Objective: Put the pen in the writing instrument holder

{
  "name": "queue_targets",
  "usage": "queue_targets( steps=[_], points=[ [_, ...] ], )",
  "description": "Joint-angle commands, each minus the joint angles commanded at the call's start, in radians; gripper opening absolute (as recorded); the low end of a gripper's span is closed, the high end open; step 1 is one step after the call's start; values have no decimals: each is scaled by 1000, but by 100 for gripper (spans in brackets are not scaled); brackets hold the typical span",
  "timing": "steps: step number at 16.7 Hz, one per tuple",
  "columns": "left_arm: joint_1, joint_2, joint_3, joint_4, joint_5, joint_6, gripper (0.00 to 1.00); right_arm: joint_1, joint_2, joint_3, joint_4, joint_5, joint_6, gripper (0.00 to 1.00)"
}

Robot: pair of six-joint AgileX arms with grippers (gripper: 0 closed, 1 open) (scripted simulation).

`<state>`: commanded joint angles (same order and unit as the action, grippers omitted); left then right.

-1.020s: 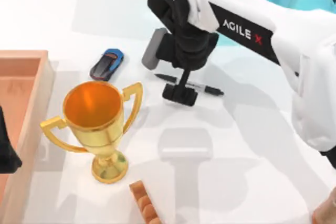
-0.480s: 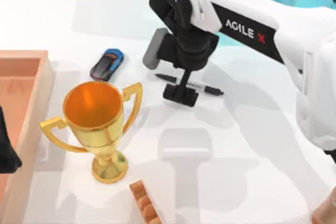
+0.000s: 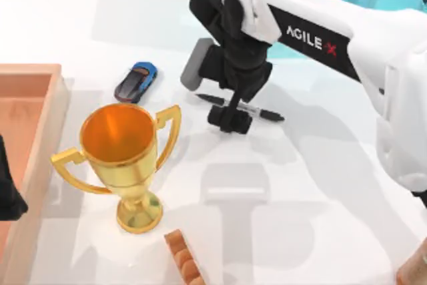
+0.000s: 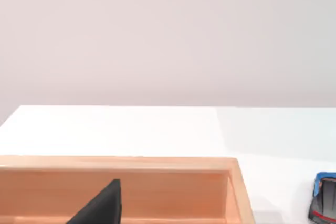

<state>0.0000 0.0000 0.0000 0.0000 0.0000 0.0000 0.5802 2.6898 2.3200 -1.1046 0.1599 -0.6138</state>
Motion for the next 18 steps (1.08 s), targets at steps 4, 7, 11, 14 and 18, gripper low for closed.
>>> queue_targets(
  steps=[4, 7, 11, 14, 18],
  points=[
    [0, 0, 0, 0, 0, 0, 100, 0, 0, 0, 0, 0, 0, 0],
    [0, 0, 0, 0, 0, 0, 100, 0, 0, 0, 0, 0, 0, 0],
    [0, 0, 0, 0, 0, 0, 100, 15, -78, -19, -39, -43, 37, 0],
    [0, 0, 0, 0, 0, 0, 100, 23, -110, -33, -58, -42, 43, 0],
    [0, 0, 0, 0, 0, 0, 100, 47, -247, -114, -152, -31, 79, 0]
  ],
)
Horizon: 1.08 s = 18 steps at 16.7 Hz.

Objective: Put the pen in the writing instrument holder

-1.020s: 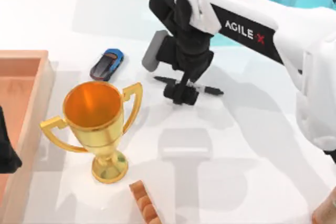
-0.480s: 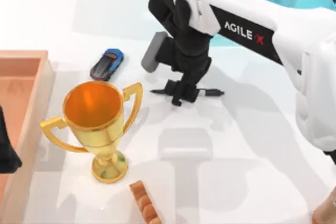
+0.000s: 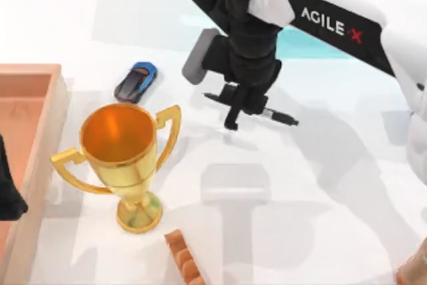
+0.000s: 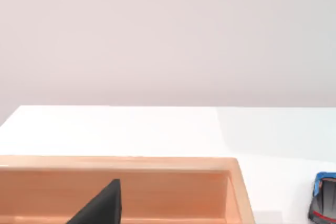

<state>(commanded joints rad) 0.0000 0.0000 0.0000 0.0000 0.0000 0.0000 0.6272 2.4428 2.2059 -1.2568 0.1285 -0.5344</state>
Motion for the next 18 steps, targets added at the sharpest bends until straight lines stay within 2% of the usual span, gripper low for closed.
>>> queue_targets(
  steps=[7, 13, 18],
  points=[
    [0, 0, 0, 0, 0, 0, 100, 54, -290, -218, -175, 10, 95, 0],
    [0, 0, 0, 0, 0, 0, 100, 177, -408, -296, -116, 2, 164, 0],
    [0, 0, 0, 0, 0, 0, 100, 182, -406, -294, -102, 2, 172, 0]
  ],
)
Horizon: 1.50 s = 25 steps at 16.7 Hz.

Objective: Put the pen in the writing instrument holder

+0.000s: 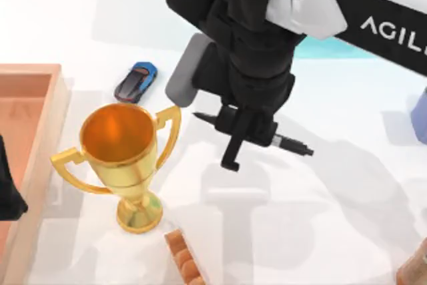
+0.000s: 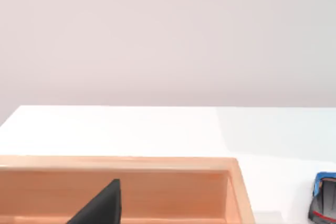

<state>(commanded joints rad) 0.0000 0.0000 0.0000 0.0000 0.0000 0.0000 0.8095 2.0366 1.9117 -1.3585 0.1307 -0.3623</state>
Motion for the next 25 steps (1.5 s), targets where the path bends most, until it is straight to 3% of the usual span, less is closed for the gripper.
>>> queue_targets(
  steps=[4, 8, 19, 25],
  points=[
    [0, 0, 0, 0, 0, 0, 100, -33, -8, -19, -5, -59, -59, 0],
    [0, 0, 0, 0, 0, 0, 100, -173, -25, -89, -41, -250, -256, 0],
    [0, 0, 0, 0, 0, 0, 100, -815, 54, -344, -348, -1024, -1092, 0],
    [0, 0, 0, 0, 0, 0, 100, -1130, 96, -374, -443, -1441, -1601, 0]
  ],
)
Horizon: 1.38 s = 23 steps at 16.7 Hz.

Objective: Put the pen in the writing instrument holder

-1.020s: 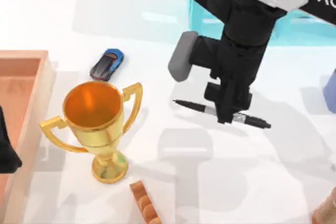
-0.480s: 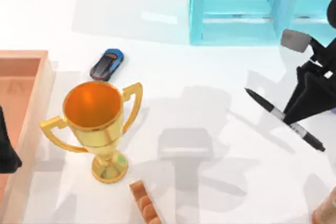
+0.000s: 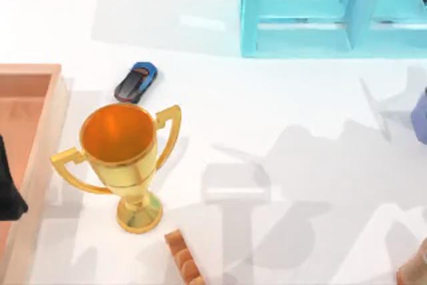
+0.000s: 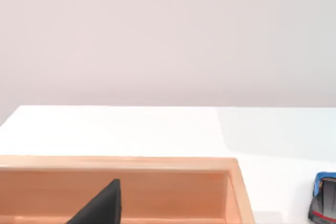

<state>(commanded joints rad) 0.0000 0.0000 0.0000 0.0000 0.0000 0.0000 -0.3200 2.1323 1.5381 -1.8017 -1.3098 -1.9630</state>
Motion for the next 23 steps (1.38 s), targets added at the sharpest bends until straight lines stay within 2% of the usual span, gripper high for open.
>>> queue_targets(
  steps=[4, 7, 11, 12, 13, 19, 23],
  points=[
    [0, 0, 0, 0, 0, 0, 100, -144, 18, 46, 12, -208, -259, 0],
    [0, 0, 0, 0, 0, 0, 100, -198, 30, 75, 31, -290, -347, 0],
    [0, 0, 0, 0, 0, 0, 100, -203, 32, 78, 34, -298, -355, 0],
    [0, 0, 0, 0, 0, 0, 100, -194, 19, 14, 138, -262, -348, 0],
    [0, 0, 0, 0, 0, 0, 100, -192, 18, 14, 136, -265, -347, 0],
    [0, 0, 0, 0, 0, 0, 100, -139, 7, 38, 43, -366, -368, 0],
    [0, 0, 0, 0, 0, 0, 100, -162, 44, 80, -50, -341, -441, 0]
  ],
)
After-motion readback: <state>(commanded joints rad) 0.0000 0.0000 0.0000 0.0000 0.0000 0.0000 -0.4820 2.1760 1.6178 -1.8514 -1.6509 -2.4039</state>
